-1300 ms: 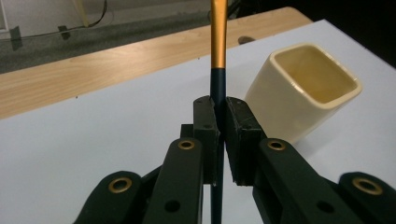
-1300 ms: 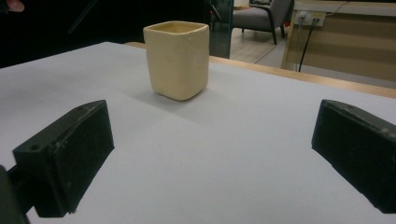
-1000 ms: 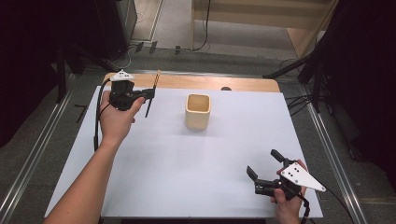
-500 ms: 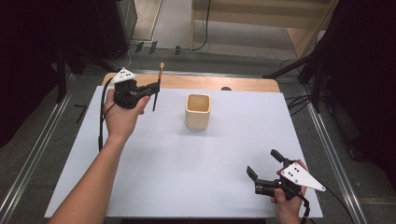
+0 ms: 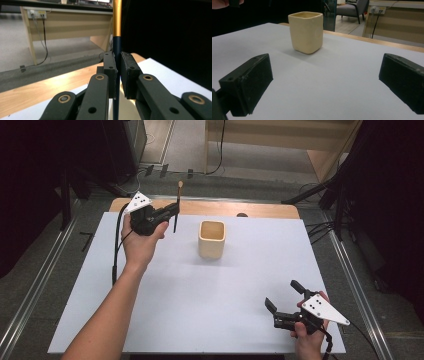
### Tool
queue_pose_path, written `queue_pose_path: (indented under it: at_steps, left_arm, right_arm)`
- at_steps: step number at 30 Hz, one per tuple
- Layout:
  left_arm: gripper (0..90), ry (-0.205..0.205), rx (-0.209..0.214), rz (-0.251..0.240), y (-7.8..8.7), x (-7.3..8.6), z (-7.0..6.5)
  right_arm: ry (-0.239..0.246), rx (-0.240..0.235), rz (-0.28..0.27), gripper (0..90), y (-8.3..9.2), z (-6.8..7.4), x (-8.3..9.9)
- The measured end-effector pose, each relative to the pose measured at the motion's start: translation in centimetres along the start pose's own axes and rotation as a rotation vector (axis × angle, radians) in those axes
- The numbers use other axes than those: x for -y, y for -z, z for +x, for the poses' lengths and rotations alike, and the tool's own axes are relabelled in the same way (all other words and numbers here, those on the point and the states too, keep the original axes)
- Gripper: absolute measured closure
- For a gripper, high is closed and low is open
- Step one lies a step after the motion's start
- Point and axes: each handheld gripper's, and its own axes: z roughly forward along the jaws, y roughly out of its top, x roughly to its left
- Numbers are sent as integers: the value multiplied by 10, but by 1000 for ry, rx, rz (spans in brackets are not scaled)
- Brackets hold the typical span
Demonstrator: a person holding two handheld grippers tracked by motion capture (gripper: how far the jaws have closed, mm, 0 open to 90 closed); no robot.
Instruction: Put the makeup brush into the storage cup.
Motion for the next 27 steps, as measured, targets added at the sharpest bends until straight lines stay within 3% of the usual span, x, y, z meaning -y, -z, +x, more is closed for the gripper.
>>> queue_pose_path:
  at_steps: [15,27]
  left_arm:
    - [844,61,52,-76,-16,4,-6]
    - [844,67,66,-105,-30,5,-15]
  right_arm:
    - [-1,-2,0,0,0,0,0]
    - [-5,-6,-2,0,0,-1,0]
